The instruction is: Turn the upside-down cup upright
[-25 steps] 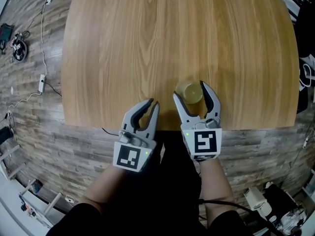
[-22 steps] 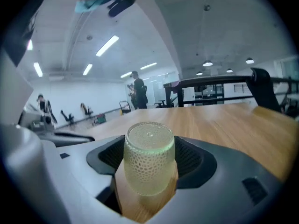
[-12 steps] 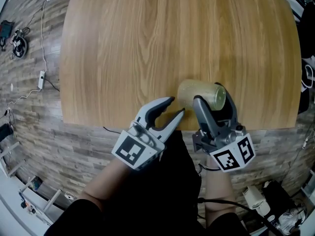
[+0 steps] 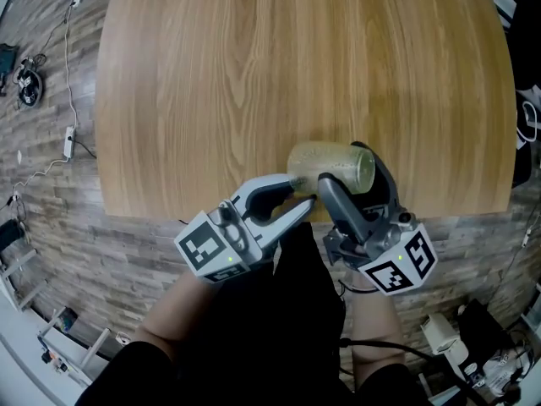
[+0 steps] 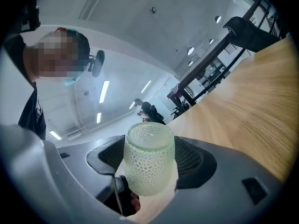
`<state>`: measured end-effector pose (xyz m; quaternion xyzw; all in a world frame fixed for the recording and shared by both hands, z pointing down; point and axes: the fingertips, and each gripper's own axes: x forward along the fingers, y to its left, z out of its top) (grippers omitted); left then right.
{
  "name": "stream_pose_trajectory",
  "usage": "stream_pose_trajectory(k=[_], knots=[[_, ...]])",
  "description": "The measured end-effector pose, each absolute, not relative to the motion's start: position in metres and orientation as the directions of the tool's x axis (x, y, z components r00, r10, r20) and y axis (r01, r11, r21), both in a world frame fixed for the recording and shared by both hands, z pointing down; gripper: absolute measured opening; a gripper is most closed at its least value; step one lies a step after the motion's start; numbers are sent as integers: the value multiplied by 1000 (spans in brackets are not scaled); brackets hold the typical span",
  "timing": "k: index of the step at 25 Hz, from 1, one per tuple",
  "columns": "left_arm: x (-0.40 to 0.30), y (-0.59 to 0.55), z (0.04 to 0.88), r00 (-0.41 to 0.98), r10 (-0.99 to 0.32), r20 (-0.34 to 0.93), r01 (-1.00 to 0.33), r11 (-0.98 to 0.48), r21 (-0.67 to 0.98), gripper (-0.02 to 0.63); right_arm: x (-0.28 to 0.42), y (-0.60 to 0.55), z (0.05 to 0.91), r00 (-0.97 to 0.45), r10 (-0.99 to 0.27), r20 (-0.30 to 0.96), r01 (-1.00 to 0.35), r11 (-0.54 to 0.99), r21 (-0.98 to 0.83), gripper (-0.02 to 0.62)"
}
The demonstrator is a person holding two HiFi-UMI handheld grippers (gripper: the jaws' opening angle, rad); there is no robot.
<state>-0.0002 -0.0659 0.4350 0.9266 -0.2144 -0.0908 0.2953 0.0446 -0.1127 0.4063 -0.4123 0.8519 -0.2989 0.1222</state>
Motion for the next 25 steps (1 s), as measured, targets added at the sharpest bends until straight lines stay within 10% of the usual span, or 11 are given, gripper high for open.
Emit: stream_pose_trajectory(k=[8,16,25], knots=[[2,-60,427,911,-410,-49,-319,-776,544,37,49,-117,418,-633,-772,54,-613,457,-644,319],[1,-70,454,821,-397,411,-501,-845,185,18,69,-120,429,-528,-825,201,-792,393,-468,318],[6,-58,471,652,-399,644,-437,-893,-111,18,47,-107,430,-574,-753,320,-817,508,-272,318]])
